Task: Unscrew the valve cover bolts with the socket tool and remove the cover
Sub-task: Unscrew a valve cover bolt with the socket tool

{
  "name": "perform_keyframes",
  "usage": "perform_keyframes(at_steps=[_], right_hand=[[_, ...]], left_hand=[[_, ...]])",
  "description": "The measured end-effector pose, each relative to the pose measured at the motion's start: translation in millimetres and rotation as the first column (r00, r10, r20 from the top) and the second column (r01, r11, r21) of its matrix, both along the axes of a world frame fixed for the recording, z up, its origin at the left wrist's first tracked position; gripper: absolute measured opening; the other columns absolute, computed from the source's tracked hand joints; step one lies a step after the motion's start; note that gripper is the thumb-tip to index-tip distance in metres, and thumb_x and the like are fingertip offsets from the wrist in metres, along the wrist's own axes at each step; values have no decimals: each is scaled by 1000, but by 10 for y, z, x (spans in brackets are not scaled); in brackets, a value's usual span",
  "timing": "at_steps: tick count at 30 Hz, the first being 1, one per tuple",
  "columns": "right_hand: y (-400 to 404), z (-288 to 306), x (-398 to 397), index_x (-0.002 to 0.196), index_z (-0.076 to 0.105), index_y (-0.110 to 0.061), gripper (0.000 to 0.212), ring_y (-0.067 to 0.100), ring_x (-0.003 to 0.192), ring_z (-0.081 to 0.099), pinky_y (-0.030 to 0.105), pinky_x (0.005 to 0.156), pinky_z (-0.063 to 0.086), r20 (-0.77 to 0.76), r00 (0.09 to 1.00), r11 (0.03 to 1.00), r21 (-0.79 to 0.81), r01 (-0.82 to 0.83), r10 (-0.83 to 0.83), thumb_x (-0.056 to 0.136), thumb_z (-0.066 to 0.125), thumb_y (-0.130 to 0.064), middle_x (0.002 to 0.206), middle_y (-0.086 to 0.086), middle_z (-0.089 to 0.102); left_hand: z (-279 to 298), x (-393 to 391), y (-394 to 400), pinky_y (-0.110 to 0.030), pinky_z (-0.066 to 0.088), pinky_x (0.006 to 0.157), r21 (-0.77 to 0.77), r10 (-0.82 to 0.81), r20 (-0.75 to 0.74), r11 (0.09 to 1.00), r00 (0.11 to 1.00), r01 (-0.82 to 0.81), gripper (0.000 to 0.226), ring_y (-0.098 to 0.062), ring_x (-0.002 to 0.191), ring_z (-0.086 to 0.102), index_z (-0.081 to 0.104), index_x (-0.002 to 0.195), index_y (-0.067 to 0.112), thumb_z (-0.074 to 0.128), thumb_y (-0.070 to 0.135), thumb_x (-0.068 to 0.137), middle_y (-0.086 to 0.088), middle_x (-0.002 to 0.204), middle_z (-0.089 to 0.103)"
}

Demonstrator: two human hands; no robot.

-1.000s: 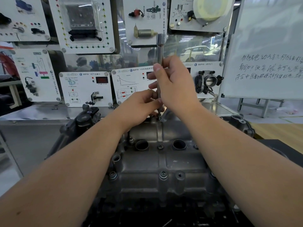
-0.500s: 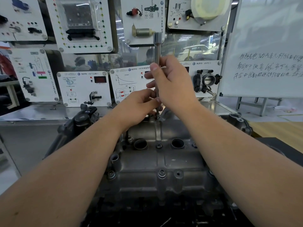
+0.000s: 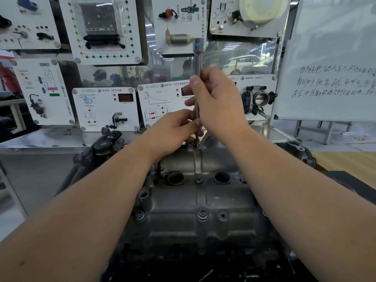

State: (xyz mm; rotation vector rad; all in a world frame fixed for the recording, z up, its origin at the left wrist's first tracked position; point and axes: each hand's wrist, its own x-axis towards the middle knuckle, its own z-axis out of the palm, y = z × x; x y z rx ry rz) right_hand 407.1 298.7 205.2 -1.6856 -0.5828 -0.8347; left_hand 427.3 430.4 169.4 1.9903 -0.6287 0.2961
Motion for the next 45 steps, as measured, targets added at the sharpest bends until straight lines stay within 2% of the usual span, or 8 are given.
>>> perform_keyframes(at_steps=[4, 8, 16, 22, 27, 33, 39, 45], right_hand=[[15, 7, 12, 87, 53, -34, 22, 6, 71, 71, 19, 58, 49, -11, 1000, 1000, -8, 21, -21, 107, 48, -26, 90, -7, 72], [17, 3, 18, 97, 57, -32, 7, 7, 69, 72, 27, 56, 51, -34, 999, 1000, 23, -9, 10, 104, 55, -32, 86, -8, 73], [13, 3, -1, 92, 52, -35, 18, 6, 72, 72, 25, 58, 50, -20, 1000, 1000, 18, -14, 14, 106, 48, -26, 91, -8, 73], [14, -1, -4, 100, 54, -35, 4, 9, 73, 73, 31, 60, 52, -45, 998, 998, 33, -47, 48, 103, 55, -37, 91, -6, 74], [-2, -2, -13, 95, 51, -36, 13, 12, 70, 73, 22, 49, 50, -39, 997, 996, 61, -65, 67, 104, 57, -29, 86, -4, 74], [7, 21, -26, 92, 54, -34, 18, 7, 70, 71, 23, 51, 52, -43, 999, 999, 31, -30, 32, 107, 49, -26, 90, -5, 74], [12, -5, 2, 97, 52, -35, 9, 12, 71, 73, 28, 56, 50, -54, 997, 998, 44, -53, 55, 103, 57, -31, 86, -5, 75], [12, -4, 4, 92, 53, -36, 16, 7, 71, 72, 23, 52, 49, -26, 999, 1000, 14, -24, 25, 106, 51, -27, 85, -8, 73]], left_hand=[[-5, -1, -10, -4, 45, 59, 2, -1, 8, 1000, 1000, 1, 18, 6, 74, 69, 69, 109, 19, 52, 23, 108, 2, 96, 76], [-5, 20, -1, -18, 54, 74, 36, -20, 25, 999, 999, 20, 21, -5, 80, 67, 67, 111, 7, 54, 23, 107, -1, 91, 72], [-11, 7, -12, -4, 45, 58, 8, -21, 6, 1000, 1000, 21, 24, 6, 72, 68, 69, 110, 17, 47, 25, 110, -2, 96, 76], [-12, 31, -5, -13, 49, 71, 54, -29, 22, 998, 999, 28, 24, -5, 80, 68, 66, 109, 7, 50, 24, 109, -5, 94, 73], [-11, 31, 2, -10, 48, 66, 56, -22, 38, 998, 999, 20, 16, -4, 78, 69, 65, 99, 17, 53, 24, 107, 2, 87, 72], [-9, 1, 3, -4, 46, 61, 39, -20, 23, 999, 1000, 19, 20, 6, 76, 69, 68, 108, 21, 49, 23, 109, 10, 90, 75], [-7, 52, 15, -36, 58, 91, 60, -39, 28, 998, 999, 37, 22, -16, 93, 70, 68, 111, 7, 55, 25, 106, -5, 96, 74], [-17, 46, 10, -4, 44, 58, 33, -18, 2, 999, 1000, 18, 16, 2, 77, 71, 70, 99, 24, 55, 26, 106, 9, 90, 78]])
